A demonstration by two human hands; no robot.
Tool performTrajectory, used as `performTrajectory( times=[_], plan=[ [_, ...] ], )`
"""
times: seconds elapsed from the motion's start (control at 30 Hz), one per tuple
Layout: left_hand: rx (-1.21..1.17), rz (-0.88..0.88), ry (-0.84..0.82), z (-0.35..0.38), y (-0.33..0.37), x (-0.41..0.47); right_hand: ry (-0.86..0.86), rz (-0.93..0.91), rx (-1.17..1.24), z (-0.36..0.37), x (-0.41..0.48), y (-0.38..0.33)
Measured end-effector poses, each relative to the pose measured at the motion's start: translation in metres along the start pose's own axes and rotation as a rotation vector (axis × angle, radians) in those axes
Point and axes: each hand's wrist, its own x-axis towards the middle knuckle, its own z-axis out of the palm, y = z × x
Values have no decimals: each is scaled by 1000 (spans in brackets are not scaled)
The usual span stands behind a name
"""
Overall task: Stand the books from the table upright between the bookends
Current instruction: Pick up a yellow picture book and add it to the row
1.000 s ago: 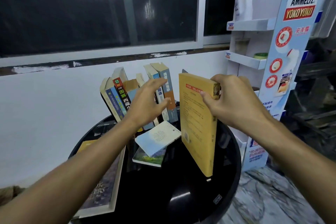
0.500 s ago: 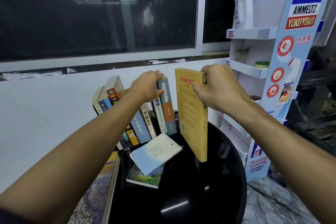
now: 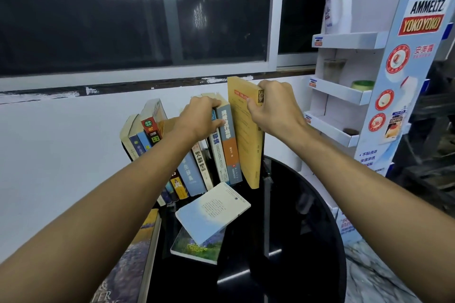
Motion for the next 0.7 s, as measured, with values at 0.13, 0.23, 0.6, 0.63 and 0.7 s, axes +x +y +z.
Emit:
performTrajectory(
  times=[0.13, 0.23, 0.6, 0.63, 0.7],
  plan=[
    [-7, 0, 7, 2, -4, 3, 45, 0, 26, 23, 6, 6],
    [-19, 3, 18, 2, -4, 3, 47, 22, 35, 36, 9, 11],
    [-56, 27, 35, 6, -3, 4, 26, 32, 86, 71, 4, 23],
    [-53, 31, 38, 6, -2, 3, 24, 37, 89, 74, 3, 24],
    [-38, 40, 50, 7, -2, 3, 23, 42, 93, 78, 2, 26]
  ],
)
